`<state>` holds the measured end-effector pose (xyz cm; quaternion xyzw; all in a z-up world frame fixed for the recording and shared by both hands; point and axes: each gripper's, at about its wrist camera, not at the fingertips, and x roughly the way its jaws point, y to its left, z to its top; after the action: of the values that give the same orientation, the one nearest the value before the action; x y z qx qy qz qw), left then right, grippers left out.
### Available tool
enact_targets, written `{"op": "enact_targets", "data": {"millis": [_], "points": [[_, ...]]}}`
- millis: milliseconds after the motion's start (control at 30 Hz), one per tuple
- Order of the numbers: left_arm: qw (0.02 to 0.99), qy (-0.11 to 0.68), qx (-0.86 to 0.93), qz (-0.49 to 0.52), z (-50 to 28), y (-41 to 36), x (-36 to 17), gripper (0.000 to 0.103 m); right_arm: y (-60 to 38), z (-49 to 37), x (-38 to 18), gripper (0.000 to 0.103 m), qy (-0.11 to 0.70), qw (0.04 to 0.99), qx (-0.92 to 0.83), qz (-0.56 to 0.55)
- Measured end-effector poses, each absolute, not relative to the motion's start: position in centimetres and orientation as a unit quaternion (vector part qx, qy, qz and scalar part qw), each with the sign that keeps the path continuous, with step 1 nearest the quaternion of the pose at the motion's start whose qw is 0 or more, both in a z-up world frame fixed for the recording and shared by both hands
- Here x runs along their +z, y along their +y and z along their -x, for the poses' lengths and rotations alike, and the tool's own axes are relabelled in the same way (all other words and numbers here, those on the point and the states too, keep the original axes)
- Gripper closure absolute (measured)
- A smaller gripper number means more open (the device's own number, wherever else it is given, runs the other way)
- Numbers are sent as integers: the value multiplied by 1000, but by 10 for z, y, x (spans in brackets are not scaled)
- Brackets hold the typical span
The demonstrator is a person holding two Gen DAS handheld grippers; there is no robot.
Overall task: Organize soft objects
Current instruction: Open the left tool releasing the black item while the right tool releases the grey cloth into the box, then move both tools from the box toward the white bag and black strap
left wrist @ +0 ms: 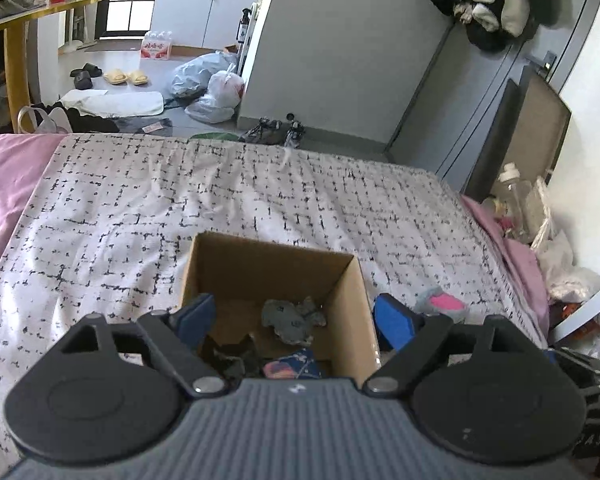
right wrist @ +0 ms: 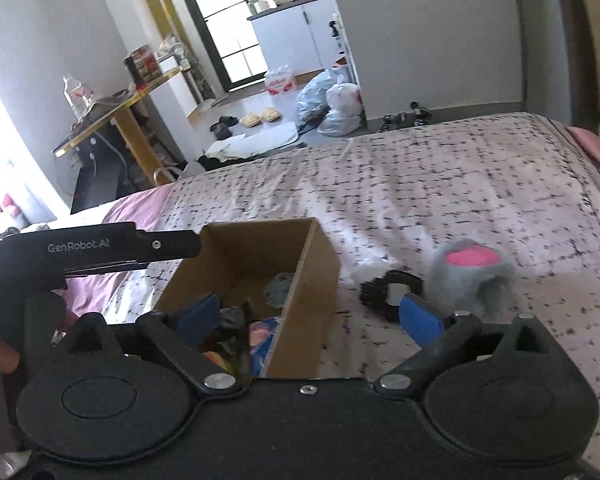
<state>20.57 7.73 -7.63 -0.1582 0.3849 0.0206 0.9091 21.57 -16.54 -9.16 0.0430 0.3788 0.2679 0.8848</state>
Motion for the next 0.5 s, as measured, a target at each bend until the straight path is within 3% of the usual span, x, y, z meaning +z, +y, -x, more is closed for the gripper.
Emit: {"op": "enact_targets", "data": {"millis": [500], "points": [[895,414,-3,165,-209,31,-76,17,-241,-209,-94,6,375,896,216,-100]]}}
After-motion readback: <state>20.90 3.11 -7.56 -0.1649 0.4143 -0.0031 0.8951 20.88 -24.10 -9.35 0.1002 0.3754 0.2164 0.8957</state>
